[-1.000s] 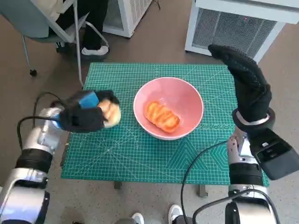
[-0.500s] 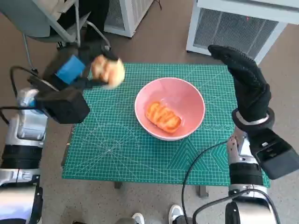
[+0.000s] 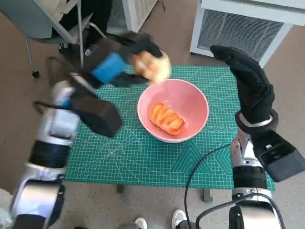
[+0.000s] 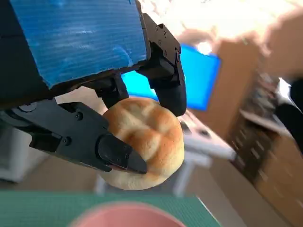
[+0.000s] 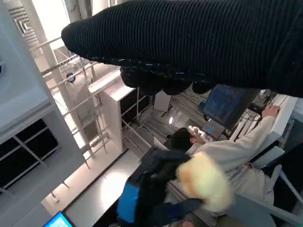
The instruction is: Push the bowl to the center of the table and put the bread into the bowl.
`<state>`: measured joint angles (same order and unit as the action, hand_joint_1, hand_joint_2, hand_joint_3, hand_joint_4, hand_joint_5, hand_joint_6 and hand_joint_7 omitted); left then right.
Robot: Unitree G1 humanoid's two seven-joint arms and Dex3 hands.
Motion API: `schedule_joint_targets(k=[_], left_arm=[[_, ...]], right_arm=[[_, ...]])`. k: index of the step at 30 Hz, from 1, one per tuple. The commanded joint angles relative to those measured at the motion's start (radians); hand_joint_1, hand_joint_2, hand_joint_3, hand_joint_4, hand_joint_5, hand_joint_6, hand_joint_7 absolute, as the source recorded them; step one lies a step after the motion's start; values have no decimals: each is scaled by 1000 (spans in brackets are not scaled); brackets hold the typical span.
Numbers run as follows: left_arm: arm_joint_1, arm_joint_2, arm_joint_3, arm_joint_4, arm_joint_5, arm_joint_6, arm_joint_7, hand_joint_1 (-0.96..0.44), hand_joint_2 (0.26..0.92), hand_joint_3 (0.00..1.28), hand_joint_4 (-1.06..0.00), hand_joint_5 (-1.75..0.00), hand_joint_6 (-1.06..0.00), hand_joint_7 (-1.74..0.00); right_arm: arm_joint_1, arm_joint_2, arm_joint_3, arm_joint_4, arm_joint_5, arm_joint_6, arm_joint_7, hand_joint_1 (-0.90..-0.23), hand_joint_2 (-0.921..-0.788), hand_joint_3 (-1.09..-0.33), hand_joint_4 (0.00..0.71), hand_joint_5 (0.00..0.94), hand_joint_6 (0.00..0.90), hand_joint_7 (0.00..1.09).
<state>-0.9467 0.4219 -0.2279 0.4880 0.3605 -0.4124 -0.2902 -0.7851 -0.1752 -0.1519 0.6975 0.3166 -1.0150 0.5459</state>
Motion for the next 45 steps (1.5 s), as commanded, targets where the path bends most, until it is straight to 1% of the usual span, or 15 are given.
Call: schedule_joint_targets(k=[1,2,3,4,7,10,13,16,19,23,27,30,34,36,45], left_arm=[[-51,-33,-52,109,18,-2,-59,-167,921,215,-489,-853,-504,-1387],[-56,-39,-60,127,19,-1,-69,-192,914,209,-483,-617,-435,-1263],[-64,-48,-72,153,22,5,-86,-175,914,158,-478,-421,-405,-959],[-71,-54,-79,172,25,8,-98,-217,917,128,-440,-269,-380,-707],[-92,-70,-103,231,35,23,-139,-315,920,99,-348,-88,-330,-388],[-115,-84,-118,282,30,54,-206,-374,921,90,-234,-29,-286,-262],[-121,-88,-111,305,11,60,-240,-386,921,80,-131,-9,-249,-203],[-108,-96,-78,324,-23,30,-226,-394,920,68,-46,-2,-201,-158],[-93,-111,-42,357,-56,-27,-182,-404,919,55,-14,0,-153,-121],[-65,-147,32,428,-134,-173,-109,-427,921,70,-3,1,-122,-93],[-39,-189,108,458,-232,-284,-78,-416,921,117,0,1,-112,-78],[-26,-213,148,467,-284,-333,-71,-401,921,157,1,1,-113,-72],[25,-272,236,428,-426,-386,-83,-414,921,210,1,1,-124,-70],[52,-290,255,386,-467,-398,-87,-424,921,247,1,1,-130,-68],[177,-320,281,152,-551,-362,-86,-447,921,386,-1,0,-122,-61]], right_arm=[[0,6,3,11,6,16,7,-574,-921,-728,290,5,217,283],[1,6,3,10,5,17,7,-574,-921,-728,290,5,217,284],[2,5,3,6,6,19,7,-574,-921,-728,290,4,217,284],[3,5,3,4,7,21,7,-575,-921,-727,290,4,217,284],[9,3,4,-10,6,25,4,-577,-921,-727,290,4,217,284],[22,-4,2,-35,3,32,-2,-577,-921,-727,290,3,216,284],[31,-9,-2,-51,5,39,-3,-577,-921,-728,290,3,216,285],[37,-15,-6,-60,6,41,-2,-576,-921,-730,289,2,214,285],[39,-18,-8,-66,3,43,-5,-574,-921,-731,289,2,213,287],[37,-23,-12,-70,3,47,-7,-570,-921,-730,289,2,211,288],[35,-25,-15,-74,4,51,-12,-566,-921,-729,290,2,210,289],[33,-25,-15,-77,3,56,-15,-564,-921,-728,290,2,209,289],[23,-26,-17,-80,-4,68,-26,-563,-921,-725,283,0,210,290],[20,-27,-17,-86,-8,76,-32,-563,-921,-724,274,0,210,290],[12,-22,-4,-141,-31,121,-66,-566,-921,-722,256,0,205,285]])
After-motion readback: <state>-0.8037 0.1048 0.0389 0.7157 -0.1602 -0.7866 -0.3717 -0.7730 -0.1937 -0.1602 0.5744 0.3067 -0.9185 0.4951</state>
